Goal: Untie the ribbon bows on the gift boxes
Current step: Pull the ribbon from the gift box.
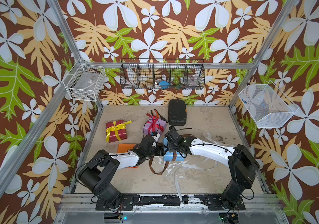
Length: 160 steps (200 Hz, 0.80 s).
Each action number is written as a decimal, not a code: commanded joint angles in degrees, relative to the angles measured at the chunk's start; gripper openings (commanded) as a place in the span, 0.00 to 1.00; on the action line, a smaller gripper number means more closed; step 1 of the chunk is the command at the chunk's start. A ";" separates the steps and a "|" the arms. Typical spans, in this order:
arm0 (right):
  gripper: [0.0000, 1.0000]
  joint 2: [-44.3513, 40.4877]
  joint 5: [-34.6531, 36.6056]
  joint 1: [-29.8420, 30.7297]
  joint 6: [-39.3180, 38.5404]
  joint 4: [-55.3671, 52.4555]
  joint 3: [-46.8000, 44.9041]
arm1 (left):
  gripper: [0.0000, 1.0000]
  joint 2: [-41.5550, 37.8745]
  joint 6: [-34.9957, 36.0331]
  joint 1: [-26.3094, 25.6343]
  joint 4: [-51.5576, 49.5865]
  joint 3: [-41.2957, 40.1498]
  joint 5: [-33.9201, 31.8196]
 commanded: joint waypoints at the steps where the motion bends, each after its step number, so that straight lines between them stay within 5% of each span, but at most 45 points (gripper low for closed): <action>1: 0.16 3.10 -1.73 -0.24 0.84 -11.08 -2.41 | 0.65 -0.33 0.04 -0.04 -0.42 -0.10 0.28; 22: 0.00 1.75 -3.79 -0.44 0.89 -8.76 -3.40 | 0.65 -0.22 0.33 -0.04 -0.96 0.06 -0.19; 105: 0.00 -14.99 -42.97 -10.61 4.00 29.99 -22.64 | 0.66 1.04 0.46 -0.04 -2.78 1.52 -0.83; 133: 0.00 -14.76 -55.76 -14.26 8.87 42.67 -27.45 | 0.67 1.96 0.17 -0.04 -3.14 2.40 -0.58; 160: 0.00 -12.47 -60.35 -15.98 12.62 50.61 -29.99 | 0.67 2.72 -0.02 -0.04 -3.66 2.88 -0.39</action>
